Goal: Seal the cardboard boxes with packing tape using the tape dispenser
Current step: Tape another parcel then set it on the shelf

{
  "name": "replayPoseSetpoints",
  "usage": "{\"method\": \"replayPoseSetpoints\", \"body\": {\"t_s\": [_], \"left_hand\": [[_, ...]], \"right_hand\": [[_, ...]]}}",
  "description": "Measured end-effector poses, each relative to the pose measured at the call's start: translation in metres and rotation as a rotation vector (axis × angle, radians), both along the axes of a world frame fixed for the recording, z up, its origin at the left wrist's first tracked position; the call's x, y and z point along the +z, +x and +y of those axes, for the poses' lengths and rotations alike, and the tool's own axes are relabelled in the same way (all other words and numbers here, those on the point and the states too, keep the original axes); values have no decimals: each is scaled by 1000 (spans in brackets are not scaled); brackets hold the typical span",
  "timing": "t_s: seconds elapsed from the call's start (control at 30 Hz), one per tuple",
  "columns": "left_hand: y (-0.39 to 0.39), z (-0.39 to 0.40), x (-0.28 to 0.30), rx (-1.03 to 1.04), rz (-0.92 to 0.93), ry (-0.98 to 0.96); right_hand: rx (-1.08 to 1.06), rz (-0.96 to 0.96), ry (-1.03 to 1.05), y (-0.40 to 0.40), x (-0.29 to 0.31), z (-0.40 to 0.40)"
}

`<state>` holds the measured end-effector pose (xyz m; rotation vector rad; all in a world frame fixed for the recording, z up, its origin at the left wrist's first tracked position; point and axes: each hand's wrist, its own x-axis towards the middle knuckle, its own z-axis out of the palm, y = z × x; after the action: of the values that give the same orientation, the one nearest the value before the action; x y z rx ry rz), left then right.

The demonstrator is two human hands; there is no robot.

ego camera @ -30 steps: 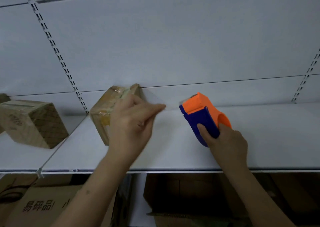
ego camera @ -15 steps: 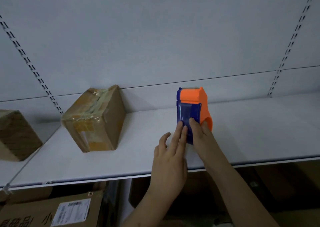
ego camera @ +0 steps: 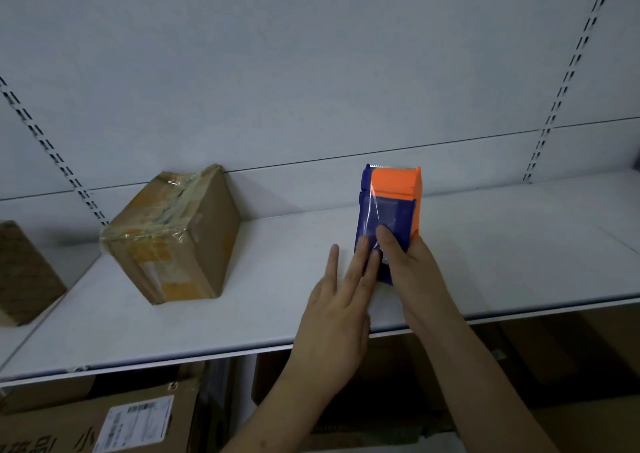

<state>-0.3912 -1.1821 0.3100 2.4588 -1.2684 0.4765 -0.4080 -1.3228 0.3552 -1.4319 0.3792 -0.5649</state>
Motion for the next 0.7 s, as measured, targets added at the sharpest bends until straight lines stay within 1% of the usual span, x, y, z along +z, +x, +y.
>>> {"method": "replayPoseSetpoints", "body": {"t_s": [0.07,0.1,0.13,0.2,0.23,0.27,0.33,0.37,0.4,0.43,0.47,0.57,0.6,0.63,0.7], "left_hand": [[-8,8,-4,93,-96,63],[-12,14,-9,138,-120,59],[-15,21,-12,154,-115,30],[-8,35,-8,123,-47,-91],[1,43,2,121,-58,-180],[13,50,14,160,-125,-276],[38,66,43,316,-290,-439],[49,73,60,422,-356,-473],[59,80,75,545,-403,-460],[69,87,87,669,-397,-416],[79,93,96,777,-330,-363],[101,112,108,952,22,-190],[105,117,106,972,83,-131],[105,122,105,964,99,-79],[110,135,99,865,101,-36]], "right_hand": [[-110,8,96,2,10,-11],[-155,28,139,4,14,-20],[-172,52,127,6,16,-29],[-135,87,-27,7,11,-39],[-99,90,-107,7,7,-39],[-65,85,-151,7,3,-36],[-3,45,-170,6,-4,-28],[20,24,-175,7,-6,-24],[29,17,-188,8,-8,-20],[34,9,-196,9,-8,-16],[40,7,-195,10,-9,-14],[61,1,-212,10,-11,-10],[66,-1,-213,9,-11,-8],[66,-3,-211,9,-13,-9],[69,-10,-204,9,-15,-10]]}}
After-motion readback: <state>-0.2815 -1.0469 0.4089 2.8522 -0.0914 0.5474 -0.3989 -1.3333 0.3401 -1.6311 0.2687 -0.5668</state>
